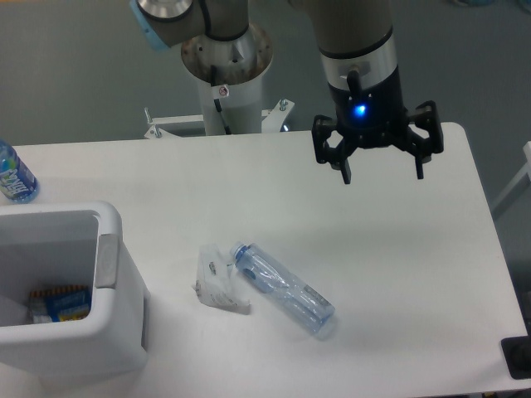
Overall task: Place the trash in the trash can
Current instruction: 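Move the open gripper over the crumpled clear plastic bag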
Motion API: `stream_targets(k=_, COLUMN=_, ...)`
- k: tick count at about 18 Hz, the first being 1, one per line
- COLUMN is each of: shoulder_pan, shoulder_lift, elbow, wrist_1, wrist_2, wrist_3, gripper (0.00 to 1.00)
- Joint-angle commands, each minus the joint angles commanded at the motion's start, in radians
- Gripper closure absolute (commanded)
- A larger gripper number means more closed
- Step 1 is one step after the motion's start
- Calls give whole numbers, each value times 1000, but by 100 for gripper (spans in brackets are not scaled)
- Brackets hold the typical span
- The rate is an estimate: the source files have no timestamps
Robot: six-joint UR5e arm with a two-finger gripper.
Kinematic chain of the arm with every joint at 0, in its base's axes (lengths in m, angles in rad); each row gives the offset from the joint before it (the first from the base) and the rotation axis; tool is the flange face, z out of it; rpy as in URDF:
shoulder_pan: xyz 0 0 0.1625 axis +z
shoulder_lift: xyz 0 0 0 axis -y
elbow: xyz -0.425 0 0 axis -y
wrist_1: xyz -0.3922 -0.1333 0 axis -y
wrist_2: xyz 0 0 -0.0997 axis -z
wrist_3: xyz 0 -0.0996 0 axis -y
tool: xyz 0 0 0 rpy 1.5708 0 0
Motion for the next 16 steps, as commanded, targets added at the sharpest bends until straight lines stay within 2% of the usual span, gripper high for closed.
stream_targets(k=5, shoulder_pan=0, shoulder_lift=2, elbow=-9, wrist_1=0, wrist_2=-6, wrist_3=-12, gripper=0)
stream_targets(k=8, shoulder_pan=-8, shoulder_lift=32, elbow=-63, wrist_1=11, wrist_2=-3, wrist_3=-26, gripper=0)
stream_targets(k=14, shoulder_pan=-11, shoulder_lift=44, elbow=-124, wrist_1=11, wrist_2=-15, wrist_3=-41, gripper=0)
stream_targets(k=16, shoulder_pan=-14, shoulder_lift=54, elbow=-144, wrist_1=11, wrist_2=-15, wrist_3=-84, gripper=0)
